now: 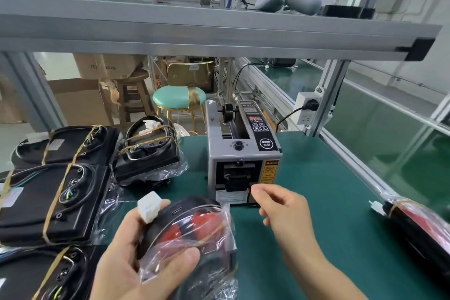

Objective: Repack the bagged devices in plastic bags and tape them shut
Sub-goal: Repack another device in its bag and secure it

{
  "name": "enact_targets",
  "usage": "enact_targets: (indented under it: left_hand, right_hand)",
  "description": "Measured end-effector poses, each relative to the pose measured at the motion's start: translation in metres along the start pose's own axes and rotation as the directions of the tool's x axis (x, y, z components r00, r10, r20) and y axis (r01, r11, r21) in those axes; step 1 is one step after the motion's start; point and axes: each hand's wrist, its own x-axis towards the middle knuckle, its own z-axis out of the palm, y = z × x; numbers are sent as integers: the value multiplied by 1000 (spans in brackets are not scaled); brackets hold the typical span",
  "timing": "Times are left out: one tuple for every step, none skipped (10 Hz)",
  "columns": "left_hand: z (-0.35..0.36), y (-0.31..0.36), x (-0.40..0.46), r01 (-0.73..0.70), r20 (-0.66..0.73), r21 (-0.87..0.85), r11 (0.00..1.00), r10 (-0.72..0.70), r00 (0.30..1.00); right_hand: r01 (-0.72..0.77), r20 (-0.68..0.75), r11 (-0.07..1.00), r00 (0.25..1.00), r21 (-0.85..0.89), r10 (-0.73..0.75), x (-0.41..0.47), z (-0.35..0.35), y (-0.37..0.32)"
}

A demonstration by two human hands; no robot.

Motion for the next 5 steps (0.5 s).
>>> enact_targets:
  left_hand:
    - [3, 1, 0, -13, 23, -27, 1000, 13, 1000]
    - [3, 4, 2, 18, -35, -73, 997, -20, 999]
    - [4, 4, 9, 39, -19, -102, 994, -41, 999]
    - [4, -2, 8, 100, 16, -113, 989, -99, 995]
    - [3, -3, -2, -16, 1, -58, 998, 16, 1000]
  right_hand:
    - [-104, -57, 993, 993, 51, 107, 8, 9, 2]
    - [-132, -100, 985, 985, 112, 143, 11, 21, 1]
    - [-138, -156, 976, 974, 167, 164, 14, 30, -3]
    - [-161, -192, 966, 961, 204, 201, 16, 36, -9]
    - [-206, -238, 947, 935, 246, 265, 19, 41, -14]
